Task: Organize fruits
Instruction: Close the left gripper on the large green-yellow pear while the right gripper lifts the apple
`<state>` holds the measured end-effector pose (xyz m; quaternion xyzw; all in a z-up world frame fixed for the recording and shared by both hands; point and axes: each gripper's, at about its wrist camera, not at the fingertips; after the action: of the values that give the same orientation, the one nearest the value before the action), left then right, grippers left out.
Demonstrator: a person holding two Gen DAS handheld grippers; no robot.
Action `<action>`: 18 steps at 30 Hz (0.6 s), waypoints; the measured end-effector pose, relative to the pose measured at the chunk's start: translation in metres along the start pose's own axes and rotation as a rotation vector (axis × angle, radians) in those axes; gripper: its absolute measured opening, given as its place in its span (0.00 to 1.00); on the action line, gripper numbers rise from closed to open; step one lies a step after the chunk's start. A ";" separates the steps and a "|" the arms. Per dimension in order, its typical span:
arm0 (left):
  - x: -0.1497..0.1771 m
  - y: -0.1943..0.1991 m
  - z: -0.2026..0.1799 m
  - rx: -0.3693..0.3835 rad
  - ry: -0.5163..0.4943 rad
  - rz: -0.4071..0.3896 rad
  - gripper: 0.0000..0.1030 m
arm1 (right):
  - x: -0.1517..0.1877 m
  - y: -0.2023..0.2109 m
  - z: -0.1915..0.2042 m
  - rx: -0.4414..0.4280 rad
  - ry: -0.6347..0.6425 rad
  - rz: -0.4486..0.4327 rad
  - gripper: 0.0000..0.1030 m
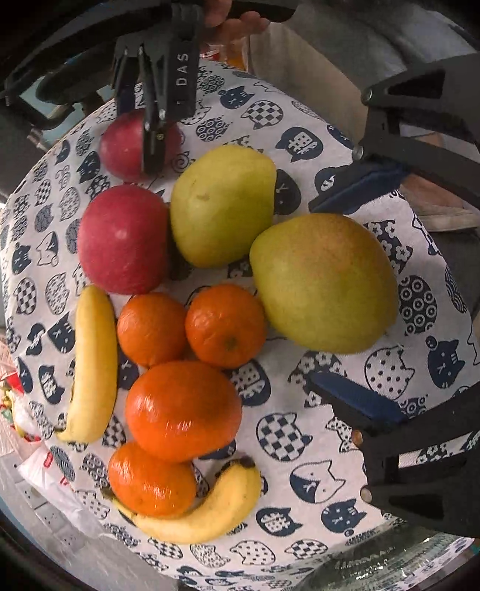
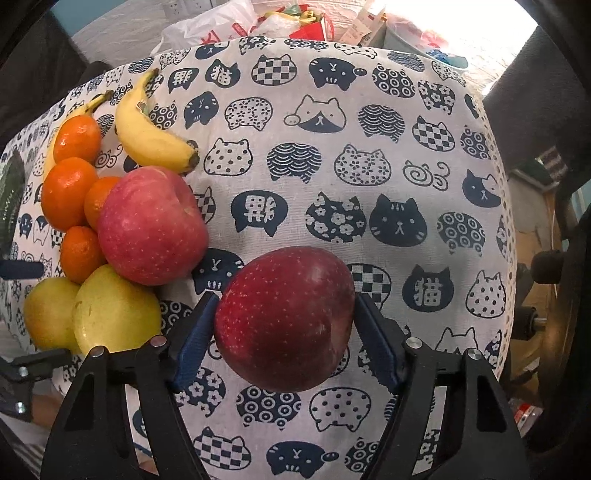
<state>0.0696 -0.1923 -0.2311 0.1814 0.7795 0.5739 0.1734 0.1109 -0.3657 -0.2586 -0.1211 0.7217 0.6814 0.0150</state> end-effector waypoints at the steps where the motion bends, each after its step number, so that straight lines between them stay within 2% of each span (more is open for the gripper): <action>1: -0.001 -0.002 -0.001 0.007 -0.004 0.003 0.76 | 0.005 0.005 -0.005 -0.001 -0.001 0.000 0.72; 3: -0.002 -0.005 -0.003 0.022 -0.012 0.003 0.72 | 0.006 0.004 -0.005 -0.001 -0.001 0.002 0.72; 8: -0.001 -0.007 -0.008 0.013 -0.040 -0.011 0.71 | 0.011 0.013 -0.009 0.007 0.001 0.003 0.72; 15: 0.013 -0.001 -0.011 -0.035 -0.058 -0.021 0.71 | 0.009 0.032 -0.008 0.024 -0.001 -0.032 0.72; 18: 0.022 0.007 0.001 -0.050 -0.046 -0.031 0.71 | 0.006 0.042 -0.012 0.020 -0.004 -0.054 0.72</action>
<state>0.0511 -0.1788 -0.2263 0.1781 0.7635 0.5860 0.2049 0.0987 -0.3770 -0.2174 -0.1393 0.7249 0.6737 0.0360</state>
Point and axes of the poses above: each gripper's, at about its wrist camera, not at the fingertips, and y roughly against the way its jaws point, z to its left, x to its underside, and after that the axes turned 8 degrees about x, right-handed
